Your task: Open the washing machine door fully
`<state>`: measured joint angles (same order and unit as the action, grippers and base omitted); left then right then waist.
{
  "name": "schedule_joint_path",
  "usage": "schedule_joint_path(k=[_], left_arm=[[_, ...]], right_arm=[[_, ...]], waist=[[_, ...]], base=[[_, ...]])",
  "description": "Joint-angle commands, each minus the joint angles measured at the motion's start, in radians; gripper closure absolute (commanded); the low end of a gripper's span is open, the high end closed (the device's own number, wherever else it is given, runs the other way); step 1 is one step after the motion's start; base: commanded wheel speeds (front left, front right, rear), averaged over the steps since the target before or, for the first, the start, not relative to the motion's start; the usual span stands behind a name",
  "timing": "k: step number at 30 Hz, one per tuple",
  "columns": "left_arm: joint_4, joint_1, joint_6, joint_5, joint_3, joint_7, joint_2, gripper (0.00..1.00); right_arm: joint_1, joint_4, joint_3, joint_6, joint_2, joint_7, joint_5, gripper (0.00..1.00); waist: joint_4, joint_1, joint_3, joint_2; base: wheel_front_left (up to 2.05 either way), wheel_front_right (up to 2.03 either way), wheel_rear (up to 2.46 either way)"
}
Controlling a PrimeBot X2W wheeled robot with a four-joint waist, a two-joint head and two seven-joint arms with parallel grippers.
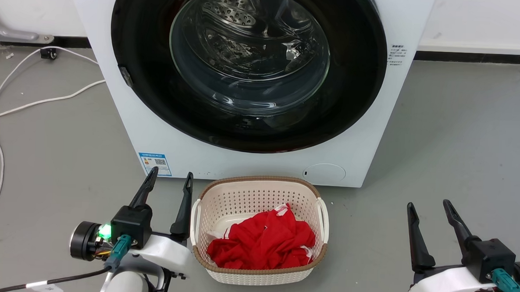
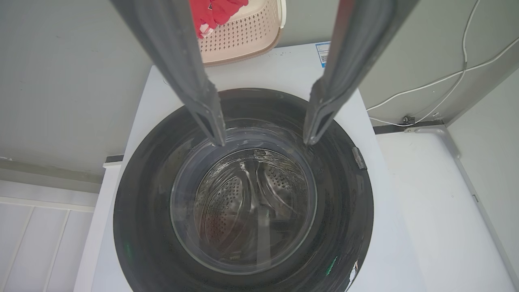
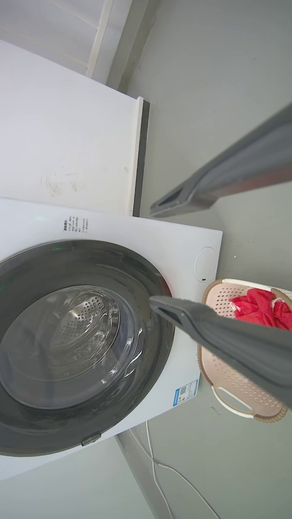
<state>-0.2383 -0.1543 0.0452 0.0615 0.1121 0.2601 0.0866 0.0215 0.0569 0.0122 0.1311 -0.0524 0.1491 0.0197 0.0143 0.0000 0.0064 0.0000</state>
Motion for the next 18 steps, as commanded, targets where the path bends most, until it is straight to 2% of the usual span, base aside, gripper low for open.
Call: schedule_joint_path(k=[1, 11, 12, 13, 14, 15, 18], left_arm=[[-0.003, -0.014, 0.003, -0.006, -0.001, 0.007, -0.001, 0.00], [-0.008, -0.013, 0.005, -0.006, -0.008, 0.006, -0.006, 0.00], [-0.008, -0.012, 0.006, -0.007, -0.008, 0.006, -0.006, 0.00], [-0.008, -0.011, 0.006, -0.007, -0.009, 0.006, -0.007, 0.00], [-0.009, -0.010, 0.006, -0.008, -0.009, 0.005, -0.008, 0.00], [-0.009, -0.010, 0.006, -0.009, -0.008, 0.005, -0.008, 0.00], [-0.008, -0.012, 0.006, -0.011, -0.008, 0.005, -0.009, 0.00]], right_arm=[[0.002, -0.006, 0.000, -0.001, 0.004, 0.005, -0.006, 0.00], [-0.002, 0.003, 0.006, -0.001, 0.004, 0.008, 0.011, 0.00], [-0.001, 0.004, 0.006, -0.001, 0.004, 0.007, 0.013, 0.54], [-0.001, 0.002, 0.007, -0.001, 0.004, 0.009, 0.012, 0.81], [-0.001, 0.002, 0.008, -0.001, 0.004, 0.010, 0.012, 0.94], [0.000, 0.002, 0.008, -0.001, 0.004, 0.010, 0.014, 1.00], [-0.001, 0.004, 0.007, -0.001, 0.004, 0.011, 0.028, 1.00]], waist=[[0.000, 0.0000, 0.001, 0.0000], [-0.001, 0.0000, 0.002, 0.0000], [-0.001, 0.0000, 0.002, 0.0000], [-0.001, 0.0000, 0.002, 0.0000], [-0.001, 0.0000, 0.003, 0.0000], [-0.001, 0.0000, 0.003, 0.0000], [0.000, 0.0000, 0.006, 0.0000]], base=[[0.00, 0.00, 0.00], [0.00, 0.00, 0.00], [0.00, 0.00, 0.00], [0.00, 0.00, 0.00], [0.00, 0.00, 0.00], [0.00, 0.00, 0.00], [0.00, 0.00, 0.00]])
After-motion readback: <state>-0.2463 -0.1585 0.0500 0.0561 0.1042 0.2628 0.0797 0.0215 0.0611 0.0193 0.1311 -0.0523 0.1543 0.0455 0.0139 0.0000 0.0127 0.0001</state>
